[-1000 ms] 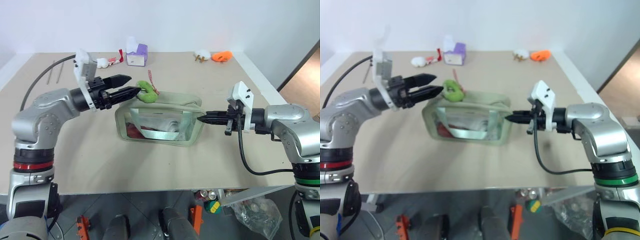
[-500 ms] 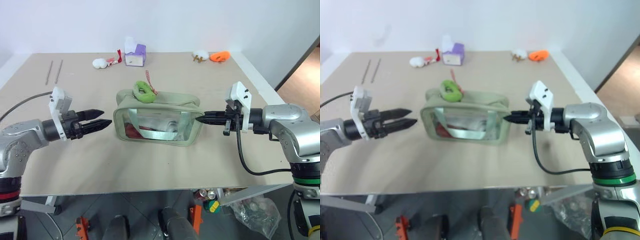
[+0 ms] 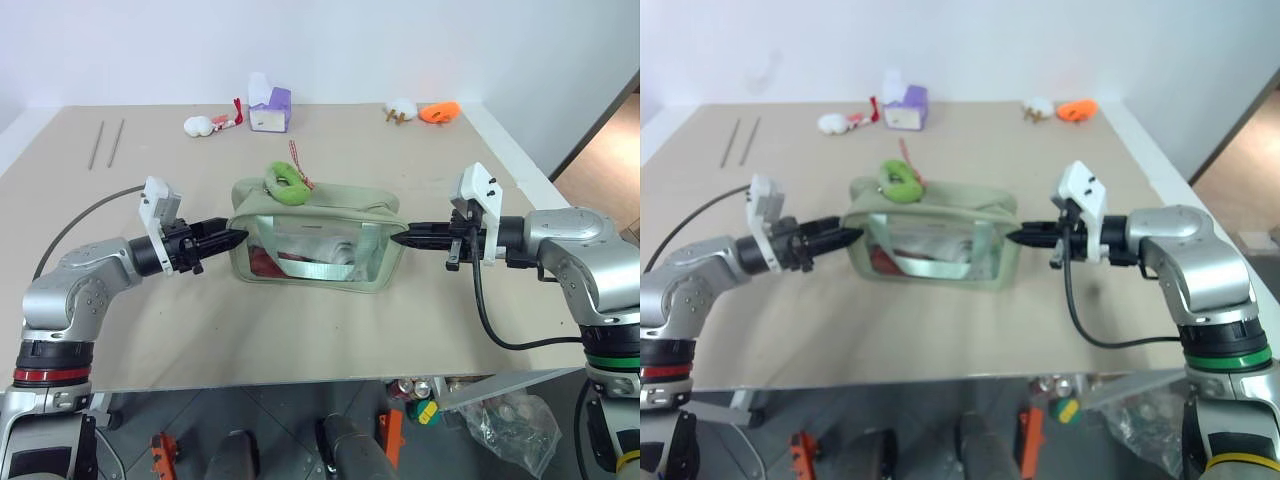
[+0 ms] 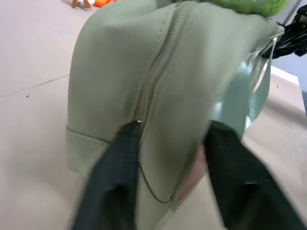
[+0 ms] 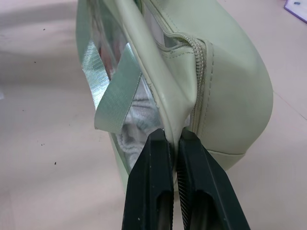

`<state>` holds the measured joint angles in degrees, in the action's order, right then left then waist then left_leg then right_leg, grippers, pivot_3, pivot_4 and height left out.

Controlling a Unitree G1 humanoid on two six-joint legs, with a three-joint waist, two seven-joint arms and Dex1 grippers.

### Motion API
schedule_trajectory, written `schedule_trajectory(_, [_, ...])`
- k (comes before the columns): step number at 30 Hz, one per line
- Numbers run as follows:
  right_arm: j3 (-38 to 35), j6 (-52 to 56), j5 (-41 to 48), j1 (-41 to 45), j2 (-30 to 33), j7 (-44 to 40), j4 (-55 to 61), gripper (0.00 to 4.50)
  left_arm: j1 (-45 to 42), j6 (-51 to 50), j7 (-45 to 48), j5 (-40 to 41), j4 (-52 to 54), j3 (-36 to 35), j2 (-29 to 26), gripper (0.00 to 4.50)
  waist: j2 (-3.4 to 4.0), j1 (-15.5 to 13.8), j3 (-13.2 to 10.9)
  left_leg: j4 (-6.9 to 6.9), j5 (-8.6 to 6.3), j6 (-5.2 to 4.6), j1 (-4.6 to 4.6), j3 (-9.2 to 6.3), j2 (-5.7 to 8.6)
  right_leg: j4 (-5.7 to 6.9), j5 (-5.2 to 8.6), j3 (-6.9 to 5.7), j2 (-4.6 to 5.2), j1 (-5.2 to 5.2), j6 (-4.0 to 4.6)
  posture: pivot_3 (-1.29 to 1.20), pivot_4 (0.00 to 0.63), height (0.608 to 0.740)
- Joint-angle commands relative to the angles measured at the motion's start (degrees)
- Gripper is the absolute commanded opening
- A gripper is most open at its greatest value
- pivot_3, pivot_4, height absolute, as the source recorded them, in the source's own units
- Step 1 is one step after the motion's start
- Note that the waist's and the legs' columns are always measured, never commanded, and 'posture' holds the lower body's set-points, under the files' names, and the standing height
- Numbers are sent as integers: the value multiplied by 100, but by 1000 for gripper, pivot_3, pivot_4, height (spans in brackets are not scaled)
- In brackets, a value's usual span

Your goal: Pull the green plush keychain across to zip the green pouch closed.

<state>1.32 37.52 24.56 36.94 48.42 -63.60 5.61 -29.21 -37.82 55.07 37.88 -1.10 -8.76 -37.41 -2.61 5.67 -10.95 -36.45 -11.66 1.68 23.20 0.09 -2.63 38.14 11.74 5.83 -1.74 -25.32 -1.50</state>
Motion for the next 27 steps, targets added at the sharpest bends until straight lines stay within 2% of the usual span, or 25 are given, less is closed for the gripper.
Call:
schedule_trajectory(1, [-129,20,83,-24,76,-13,214,0,-76,48,-83,18,120,-149,-11,435,0,0,0,0,0,0,0,-1,0,0,0,-1,0,0,0,0,150,740])
schedule_trajectory(2, [-145,22,108,-39,68,-28,219,0,-58,36,-145,34,129,-184,16,97,0,0,0,0,0,0,0,-1,0,0,0,-1,0,0,0,0,150,740])
schedule_trajectory(3, [-168,13,134,-57,57,-36,227,0,-33,-1,-220,91,160,-237,67,39,0,0,0,0,0,0,0,0,0,0,0,0,0,0,0,0,150,740])
schedule_trajectory(9, [-304,-5,240,-107,11,17,62,0,189,-143,-449,289,488,-300,222,39,0,-8,0,0,0,0,2,-1,0,0,0,0,1,0,0,0,150,740])
schedule_trajectory(15, [-560,103,342,-148,144,28,-254,2007,196,-137,-453,237,521,-212,166,0,0,-15,0,-2,0,0,3,-1,4,-1,-1,1,5,2,-3,0,150,740])
schedule_trajectory(17, [-674,96,262,-203,293,86,-351,2543,192,-144,-434,224,522,-197,141,0,0,-24,0,-2,0,0,4,-1,5,-1,-1,1,5,2,-4,0,150,740])
schedule_trajectory(19, [-843,97,234,-226,453,149,-470,3376,191,-147,-421,215,524,-189,120,0,0,-37,0,-2,0,0,7,-1,7,-2,1,1,7,0,-5,0,150,740])
schedule_trajectory(22, [-1139,-66,153,-57,556,407,-793,4372,208,-166,-417,233,557,-200,93,0,0,-38,0,-1,0,0,7,0,7,-2,1,1,7,0,-5,0,150,740])
schedule_trajectory(27, [-1352,-35,598,771,-15,708,-825,4479,214,-161,-430,239,582,-190,87,0,2,14,-1,-1,0,0,0,5,5,-1,-4,9,2,-1,-6,0,150,740])
